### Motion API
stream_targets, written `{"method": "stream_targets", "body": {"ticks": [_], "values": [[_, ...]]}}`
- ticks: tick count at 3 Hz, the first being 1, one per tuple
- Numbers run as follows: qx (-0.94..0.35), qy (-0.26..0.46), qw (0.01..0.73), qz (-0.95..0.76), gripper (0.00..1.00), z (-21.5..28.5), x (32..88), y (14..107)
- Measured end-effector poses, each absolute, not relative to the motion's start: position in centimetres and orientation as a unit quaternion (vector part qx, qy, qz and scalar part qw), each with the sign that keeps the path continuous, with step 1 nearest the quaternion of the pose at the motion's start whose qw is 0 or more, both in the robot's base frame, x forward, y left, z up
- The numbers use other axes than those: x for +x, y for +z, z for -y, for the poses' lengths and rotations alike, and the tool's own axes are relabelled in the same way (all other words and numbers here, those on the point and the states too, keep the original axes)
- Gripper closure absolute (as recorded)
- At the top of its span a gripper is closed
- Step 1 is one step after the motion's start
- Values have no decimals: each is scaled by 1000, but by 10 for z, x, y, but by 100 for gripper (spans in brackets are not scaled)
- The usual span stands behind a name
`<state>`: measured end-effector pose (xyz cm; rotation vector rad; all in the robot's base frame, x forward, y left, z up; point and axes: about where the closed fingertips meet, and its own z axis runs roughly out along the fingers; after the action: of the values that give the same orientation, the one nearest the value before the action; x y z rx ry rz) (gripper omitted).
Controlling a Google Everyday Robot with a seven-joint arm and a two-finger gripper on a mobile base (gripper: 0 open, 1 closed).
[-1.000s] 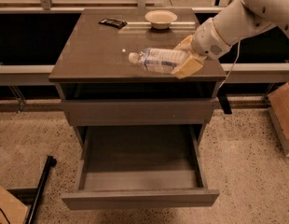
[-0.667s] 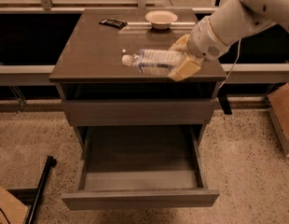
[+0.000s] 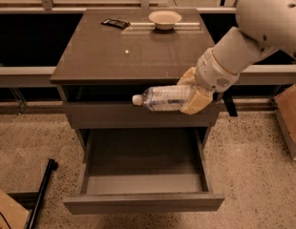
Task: Place blue plastic bottle into middle drawer
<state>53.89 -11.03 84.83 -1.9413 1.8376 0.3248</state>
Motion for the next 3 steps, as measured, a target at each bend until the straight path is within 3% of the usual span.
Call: {"method": "stream_targets", "body": {"ticks": [1,2,3], "values": [[-677,119,185,-702,100,140,530,793],[-642,119,197,-732,100,169,543,740],[-646,118,197,-728,100,164,543,745]]}}
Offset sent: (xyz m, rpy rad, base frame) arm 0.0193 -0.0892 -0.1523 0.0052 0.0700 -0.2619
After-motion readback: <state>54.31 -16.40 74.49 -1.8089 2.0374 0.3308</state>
